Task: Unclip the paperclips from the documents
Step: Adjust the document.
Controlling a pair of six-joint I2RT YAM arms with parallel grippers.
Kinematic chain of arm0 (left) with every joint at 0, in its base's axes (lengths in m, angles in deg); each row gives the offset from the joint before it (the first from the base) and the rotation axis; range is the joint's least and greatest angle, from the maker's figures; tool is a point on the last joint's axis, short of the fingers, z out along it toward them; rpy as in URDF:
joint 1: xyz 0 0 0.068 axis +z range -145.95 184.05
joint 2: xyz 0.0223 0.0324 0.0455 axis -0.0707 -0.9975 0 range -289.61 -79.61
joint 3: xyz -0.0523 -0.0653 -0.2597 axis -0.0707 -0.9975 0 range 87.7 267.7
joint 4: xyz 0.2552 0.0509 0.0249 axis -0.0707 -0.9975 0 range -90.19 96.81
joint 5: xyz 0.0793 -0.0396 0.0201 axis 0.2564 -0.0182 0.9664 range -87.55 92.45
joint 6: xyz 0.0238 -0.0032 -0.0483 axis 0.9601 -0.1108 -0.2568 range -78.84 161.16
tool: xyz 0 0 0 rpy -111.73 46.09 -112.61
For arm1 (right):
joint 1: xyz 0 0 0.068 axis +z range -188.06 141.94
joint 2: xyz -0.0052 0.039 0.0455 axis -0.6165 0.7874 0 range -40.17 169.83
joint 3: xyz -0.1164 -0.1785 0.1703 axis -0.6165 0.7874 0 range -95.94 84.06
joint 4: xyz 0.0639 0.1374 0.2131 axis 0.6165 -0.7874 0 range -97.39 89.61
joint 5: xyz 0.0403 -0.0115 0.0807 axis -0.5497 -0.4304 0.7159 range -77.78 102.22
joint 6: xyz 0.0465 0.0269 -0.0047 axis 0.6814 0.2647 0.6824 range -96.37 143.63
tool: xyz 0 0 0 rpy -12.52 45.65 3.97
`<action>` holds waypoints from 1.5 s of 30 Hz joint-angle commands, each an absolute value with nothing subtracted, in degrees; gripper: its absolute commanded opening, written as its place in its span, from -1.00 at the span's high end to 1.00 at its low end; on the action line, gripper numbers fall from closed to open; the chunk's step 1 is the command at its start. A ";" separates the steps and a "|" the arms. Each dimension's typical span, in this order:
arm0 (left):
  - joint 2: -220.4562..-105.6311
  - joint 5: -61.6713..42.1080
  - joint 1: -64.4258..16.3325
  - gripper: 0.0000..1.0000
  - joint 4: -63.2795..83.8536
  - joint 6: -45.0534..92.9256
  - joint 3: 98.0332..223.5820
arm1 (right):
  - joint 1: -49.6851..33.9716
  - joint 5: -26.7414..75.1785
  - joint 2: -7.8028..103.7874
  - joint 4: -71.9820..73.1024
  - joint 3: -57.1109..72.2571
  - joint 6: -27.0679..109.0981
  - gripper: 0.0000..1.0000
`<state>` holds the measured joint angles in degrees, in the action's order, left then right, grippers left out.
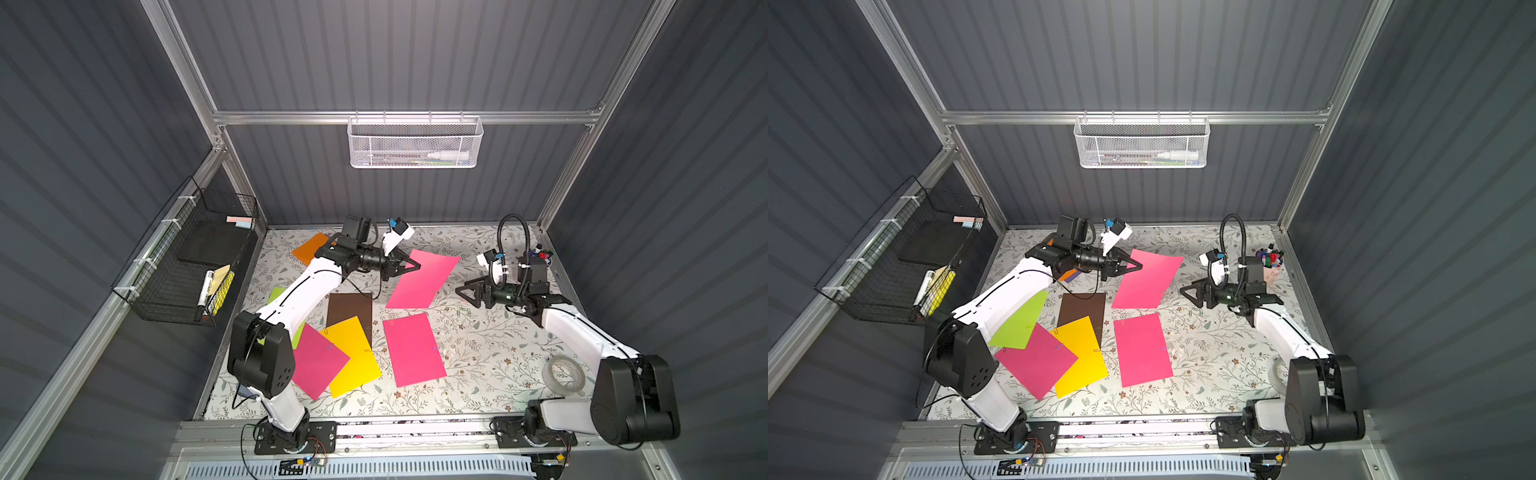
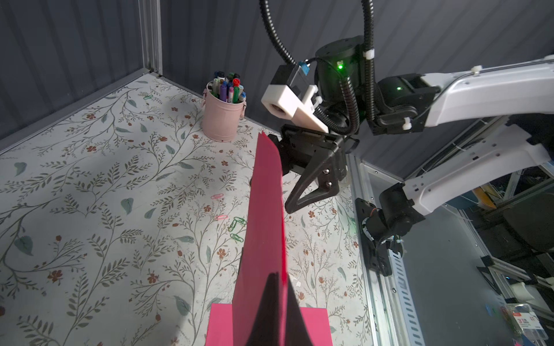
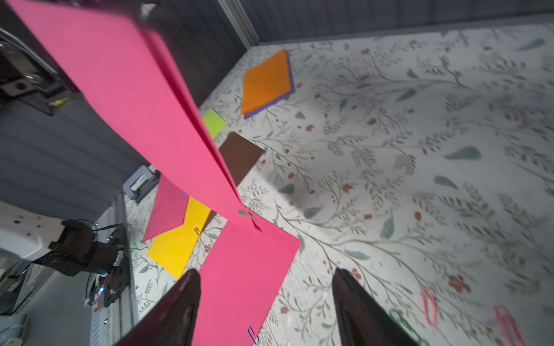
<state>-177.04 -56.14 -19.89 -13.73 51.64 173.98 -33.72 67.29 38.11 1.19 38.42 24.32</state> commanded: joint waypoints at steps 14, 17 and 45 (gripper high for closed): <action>-178.05 -60.80 -20.14 1.00 -17.53 55.03 177.37 | -28.57 91.98 48.24 22.86 27.44 36.00 0.23; -177.92 -60.73 -20.11 1.00 -16.88 54.53 177.26 | -28.08 92.66 48.19 21.05 26.68 35.54 0.72; -177.58 -65.86 -20.91 0.94 -2.92 45.60 166.66 | -27.78 92.96 47.72 2.44 14.94 28.46 1.00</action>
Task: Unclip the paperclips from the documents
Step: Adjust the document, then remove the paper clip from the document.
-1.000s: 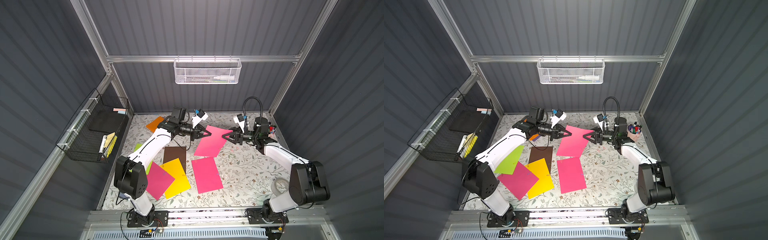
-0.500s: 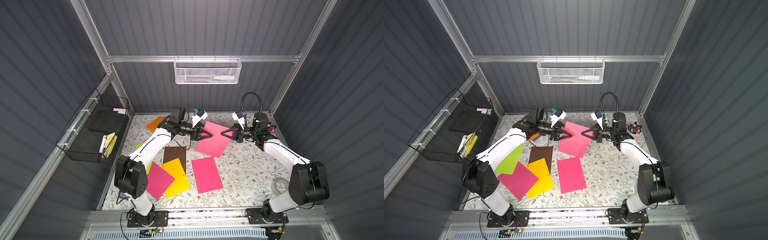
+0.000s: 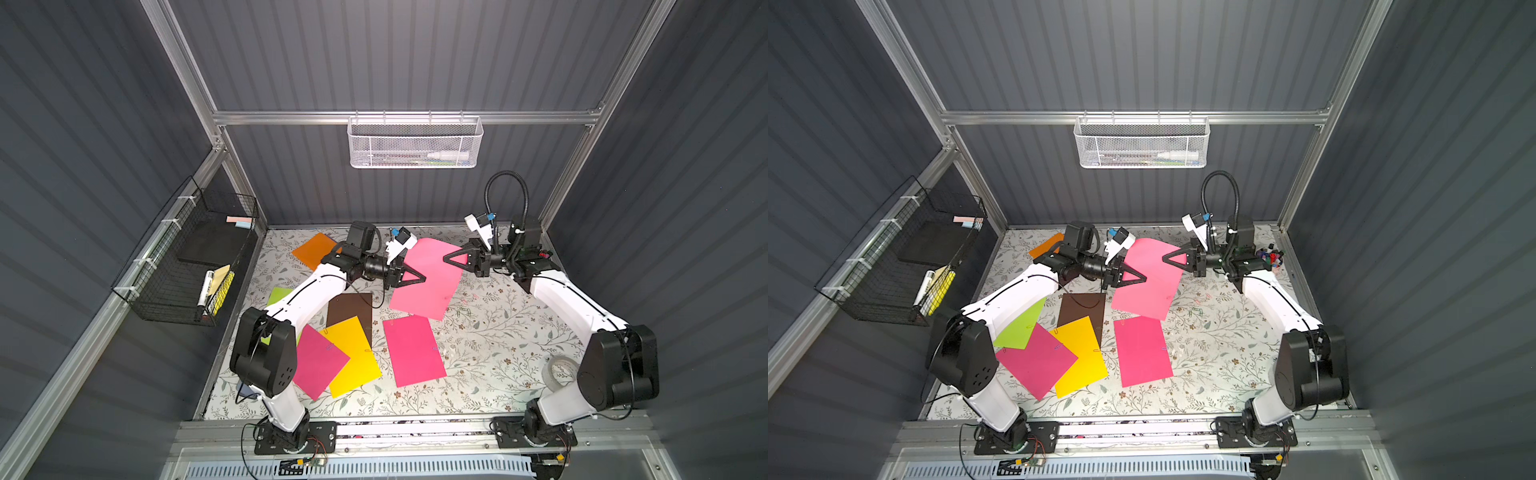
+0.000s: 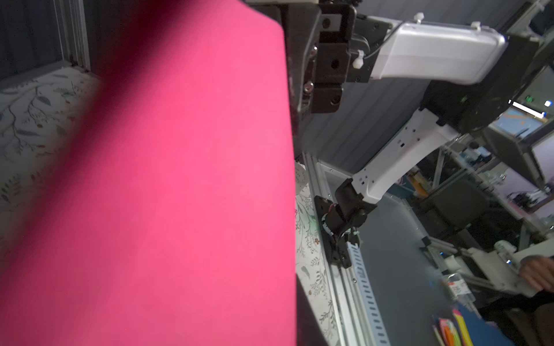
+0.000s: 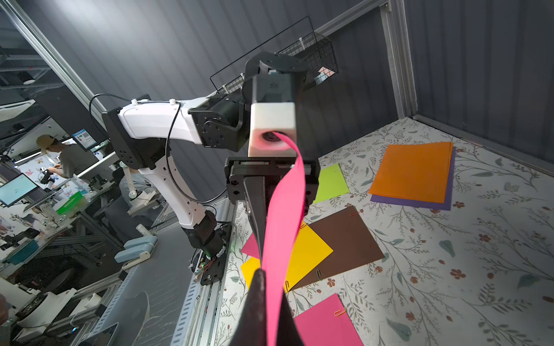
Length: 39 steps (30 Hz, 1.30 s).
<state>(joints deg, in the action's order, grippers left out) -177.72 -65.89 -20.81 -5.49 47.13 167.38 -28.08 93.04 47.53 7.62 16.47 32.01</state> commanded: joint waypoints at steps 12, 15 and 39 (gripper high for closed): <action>-174.73 -63.83 -18.37 1.00 1.75 41.20 166.25 | -30.57 88.66 44.80 4.65 23.07 31.79 -0.23; -174.71 -65.43 -18.18 1.00 1.90 41.12 166.92 | -30.48 89.27 44.74 5.55 25.73 32.57 -0.25; -174.73 -66.24 -17.48 1.00 0.39 41.87 167.82 | -28.08 89.56 45.88 4.89 30.32 30.85 0.40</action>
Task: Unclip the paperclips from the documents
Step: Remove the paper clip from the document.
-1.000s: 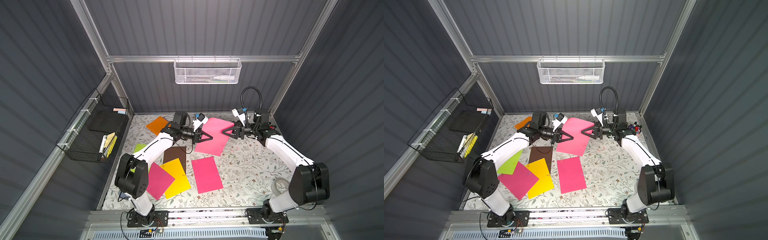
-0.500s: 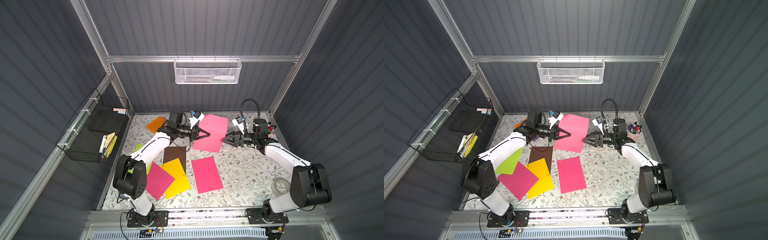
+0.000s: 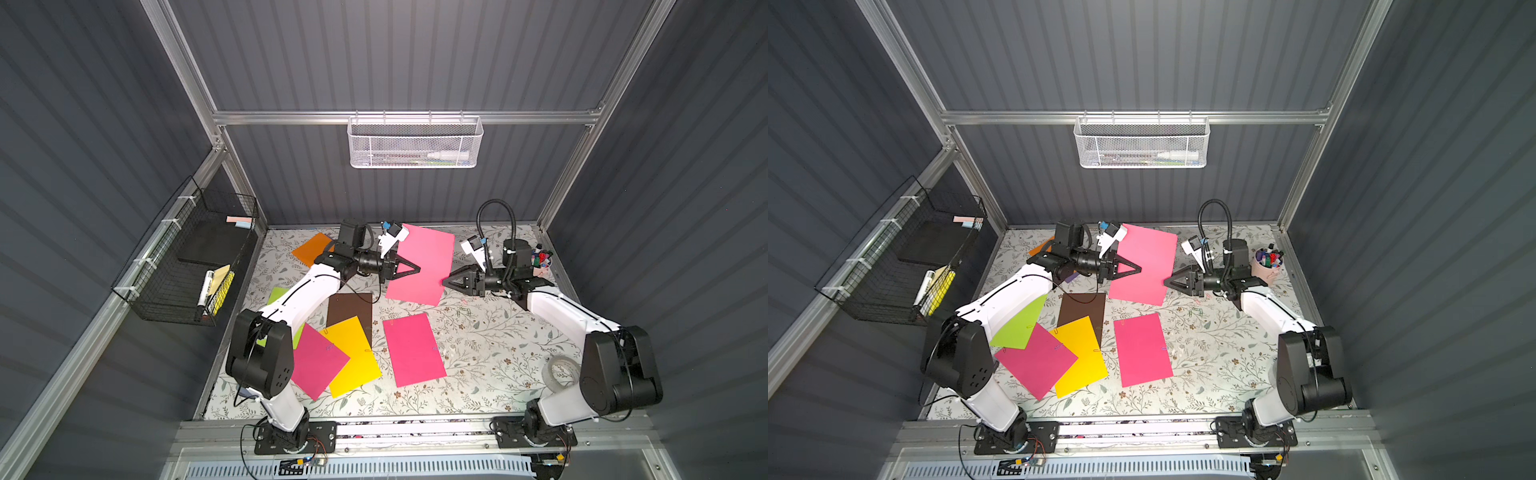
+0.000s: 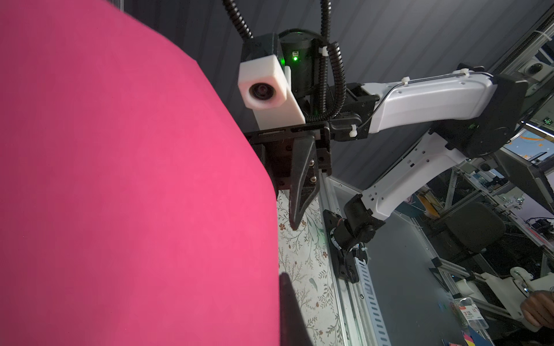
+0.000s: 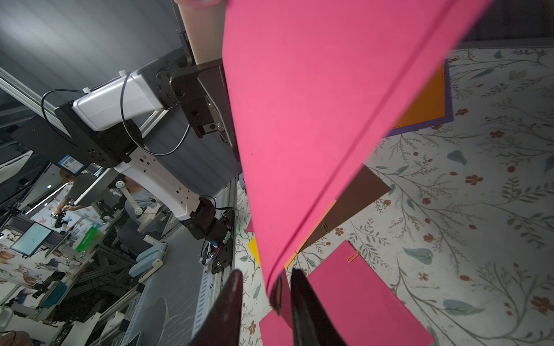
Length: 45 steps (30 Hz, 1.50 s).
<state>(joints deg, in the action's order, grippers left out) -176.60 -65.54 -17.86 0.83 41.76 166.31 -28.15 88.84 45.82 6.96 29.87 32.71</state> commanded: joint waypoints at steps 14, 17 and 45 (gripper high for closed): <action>-175.13 -65.67 -17.38 1.00 -4.09 45.27 168.12 | -29.08 88.94 45.26 2.50 30.16 29.53 0.90; -175.28 -65.03 -17.39 1.00 -5.70 46.64 168.10 | -29.48 89.04 45.43 2.33 30.02 29.74 0.92; -176.59 -47.36 -16.39 1.00 -3.59 42.49 170.19 | -32.31 67.22 51.38 -14.77 27.37 29.94 0.98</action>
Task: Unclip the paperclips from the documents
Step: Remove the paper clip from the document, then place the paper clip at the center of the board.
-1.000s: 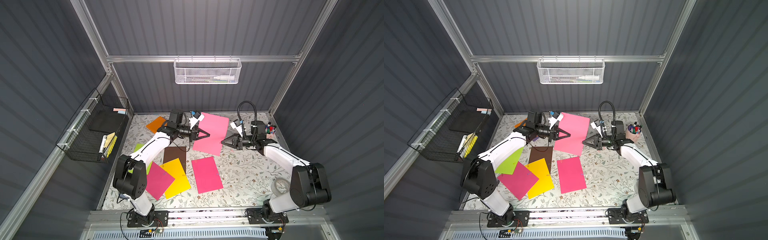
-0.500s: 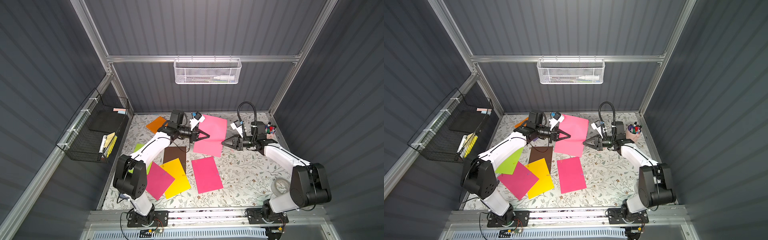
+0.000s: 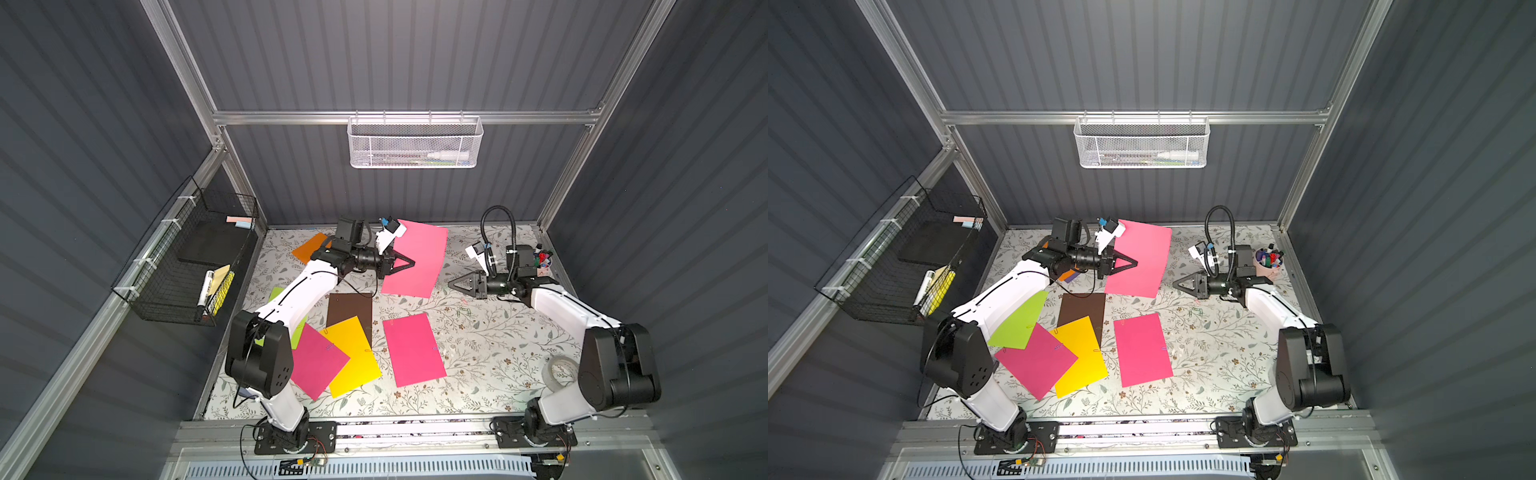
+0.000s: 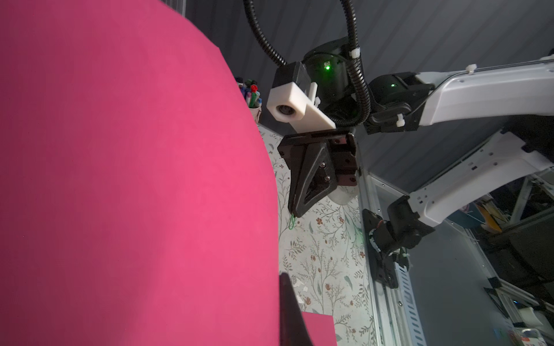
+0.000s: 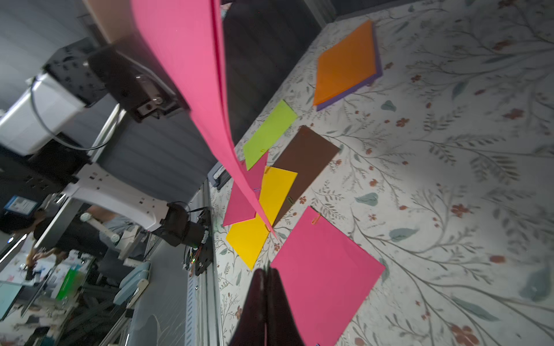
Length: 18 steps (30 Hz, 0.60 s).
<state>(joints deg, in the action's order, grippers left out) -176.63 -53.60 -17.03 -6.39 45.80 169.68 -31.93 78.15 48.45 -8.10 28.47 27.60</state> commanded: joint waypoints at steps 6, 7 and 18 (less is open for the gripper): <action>-180.40 -38.08 -14.54 1.00 1.48 36.92 170.87 | -32.43 53.16 55.01 -20.44 30.33 35.39 1.00; -181.25 -36.16 -13.62 1.00 2.02 35.51 171.30 | -32.52 52.15 55.74 -21.21 30.45 35.62 1.00; -193.70 -32.57 3.60 1.00 12.61 24.11 173.99 | -32.52 42.86 60.75 -28.63 26.36 37.89 0.83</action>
<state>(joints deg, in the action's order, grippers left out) -190.64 -34.15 1.37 8.72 27.92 171.05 -32.30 47.00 59.81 -24.34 28.51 36.65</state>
